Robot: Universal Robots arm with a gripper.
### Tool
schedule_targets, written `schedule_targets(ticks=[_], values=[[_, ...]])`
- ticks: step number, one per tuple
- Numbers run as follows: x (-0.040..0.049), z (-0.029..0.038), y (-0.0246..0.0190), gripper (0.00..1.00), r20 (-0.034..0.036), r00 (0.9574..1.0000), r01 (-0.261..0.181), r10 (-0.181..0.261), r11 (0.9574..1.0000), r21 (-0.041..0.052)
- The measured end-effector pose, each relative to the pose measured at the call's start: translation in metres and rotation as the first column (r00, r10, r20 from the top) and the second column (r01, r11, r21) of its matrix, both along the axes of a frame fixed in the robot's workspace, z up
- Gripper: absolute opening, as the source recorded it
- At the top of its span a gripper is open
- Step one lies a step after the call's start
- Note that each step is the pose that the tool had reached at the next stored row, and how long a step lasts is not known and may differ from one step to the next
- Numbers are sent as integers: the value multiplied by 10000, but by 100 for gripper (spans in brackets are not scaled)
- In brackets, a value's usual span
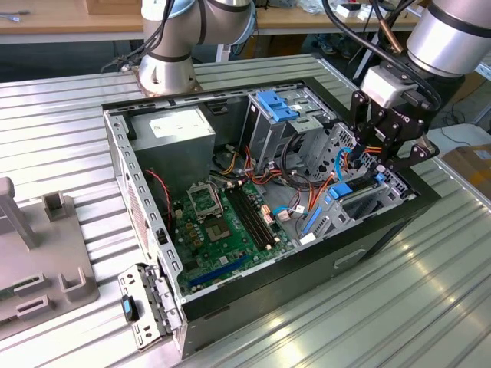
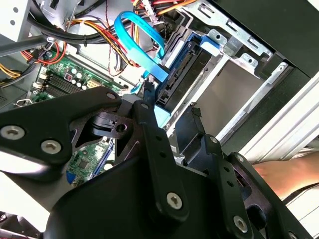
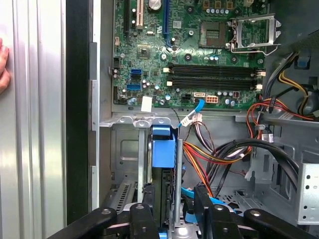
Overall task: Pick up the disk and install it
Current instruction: 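Insert the first disk wire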
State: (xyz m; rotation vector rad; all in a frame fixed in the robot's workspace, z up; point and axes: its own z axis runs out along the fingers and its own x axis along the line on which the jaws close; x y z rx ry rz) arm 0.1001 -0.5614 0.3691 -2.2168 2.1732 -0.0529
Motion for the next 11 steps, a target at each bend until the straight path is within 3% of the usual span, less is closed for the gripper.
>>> schedule_targets(ticks=[11], values=[[24, 0, 6, 44, 0, 10000, -14, 14, 10000, -1]])
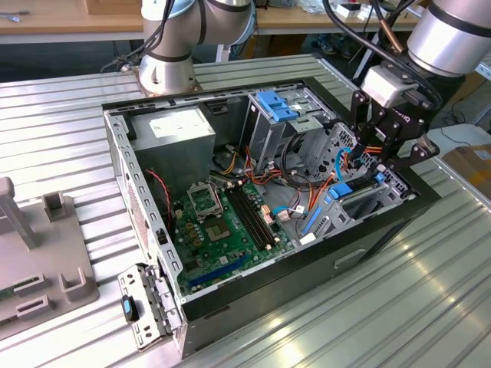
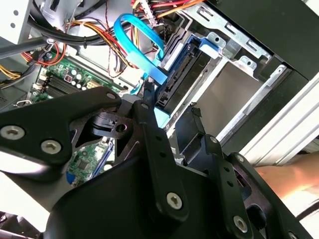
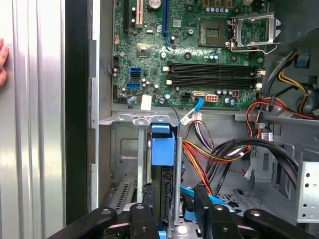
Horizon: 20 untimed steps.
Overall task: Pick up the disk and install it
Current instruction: 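Insert the first disk wire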
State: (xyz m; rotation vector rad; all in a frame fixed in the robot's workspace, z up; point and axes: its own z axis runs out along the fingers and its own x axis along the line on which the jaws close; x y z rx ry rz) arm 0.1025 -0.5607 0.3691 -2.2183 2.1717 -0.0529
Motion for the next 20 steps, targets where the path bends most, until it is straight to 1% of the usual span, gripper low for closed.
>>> schedule_targets(ticks=[7, 9, 10, 11, 13, 14, 16, 19, 20], values=[[36, 0, 26, 44, 0, 10000, -94, 94, 10000, 0], [64, 0, 35, 44, 0, 9999, -162, 162, 9999, -2], [84, 0, 35, 44, 0, 9997, -239, 239, 9997, -1], [118, 0, 36, 44, -1, 9992, -411, 411, 9992, 0], [137, 0, 36, 44, 0, 9982, -606, 606, 9982, 0], [152, 0, 36, 44, 0, 9970, -770, 770, 9970, -1], [180, 0, 36, 44, 0, 9954, -956, 956, 9954, 0], [250, 0, 38, 44, 0, 9931, -1173, 1173, 9931, 1], [287, 0, 38, 44, 0, 9917, -1286, 1286, 9917, 0]])
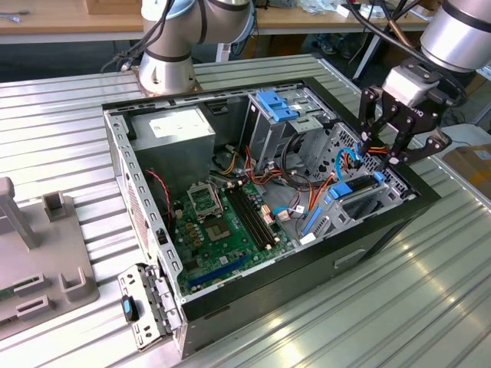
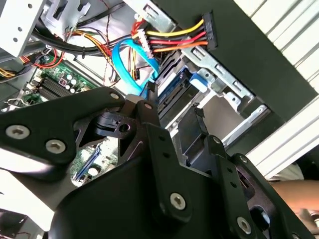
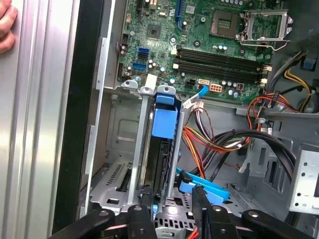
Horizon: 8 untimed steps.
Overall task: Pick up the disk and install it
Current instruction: 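Insert the first disk wire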
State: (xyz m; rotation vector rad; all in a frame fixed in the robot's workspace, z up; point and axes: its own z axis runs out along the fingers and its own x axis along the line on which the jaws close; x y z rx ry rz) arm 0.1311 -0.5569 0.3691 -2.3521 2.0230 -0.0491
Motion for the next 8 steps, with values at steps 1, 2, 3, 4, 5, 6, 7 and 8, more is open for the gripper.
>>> schedule_targets(ticks=[1, 2, 3, 4, 5, 6, 7, 8], values=[[26, 0, 0, 44, 0, 10000, -88, 88, 10000, 1], [37, 0, 1, 44, 0, 9999, -126, 126, 9999, 0], [38, 0, 2, 44, 0, 9999, -134, 134, 9999, -1], [38, 0, 1, 44, 0, 9999, -135, 135, 9999, -1], [38, 0, 1, 44, 0, 9999, -134, 134, 9999, -3], [39, 0, 1, 44, 0, 9999, -135, 135, 9999, -3], [39, 0, 1, 44, 0, 9999, -135, 135, 9999, -3], [39, 0, 1, 44, 0, 9999, -135, 135, 9999, -4]])
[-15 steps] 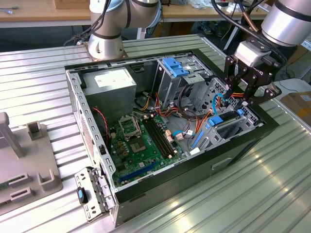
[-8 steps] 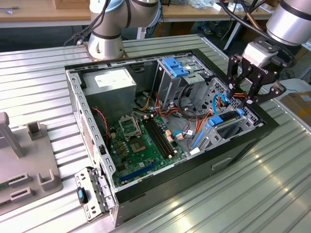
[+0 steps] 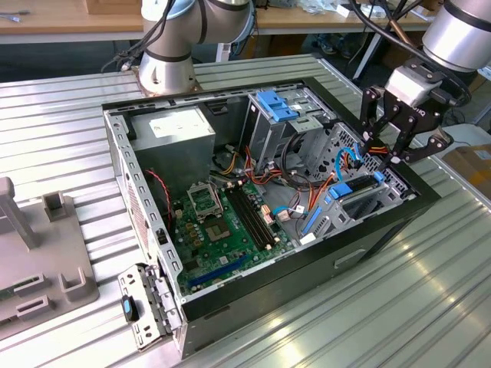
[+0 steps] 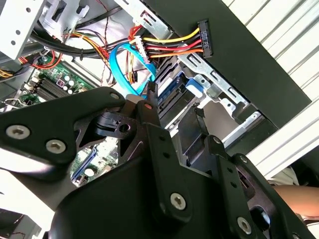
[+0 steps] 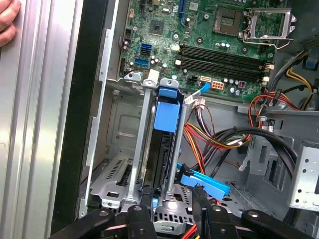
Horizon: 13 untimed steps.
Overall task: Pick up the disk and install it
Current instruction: 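Insert the first disk wire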
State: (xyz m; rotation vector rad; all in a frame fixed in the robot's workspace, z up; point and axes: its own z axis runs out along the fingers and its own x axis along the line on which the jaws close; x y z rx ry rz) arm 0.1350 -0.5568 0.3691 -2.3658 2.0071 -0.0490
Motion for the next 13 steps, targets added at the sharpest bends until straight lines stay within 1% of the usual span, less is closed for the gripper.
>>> schedule_targets(ticks=[3, 10, 13], values=[[15, 0, 6, 44, 0, 10000, -22, 22, 10000, -1], [147, 0, 25, 44, 0, 9996, -270, 270, 9996, 0], [158, 0, 27, 44, 0, 9995, -301, 301, 9995, 0]])
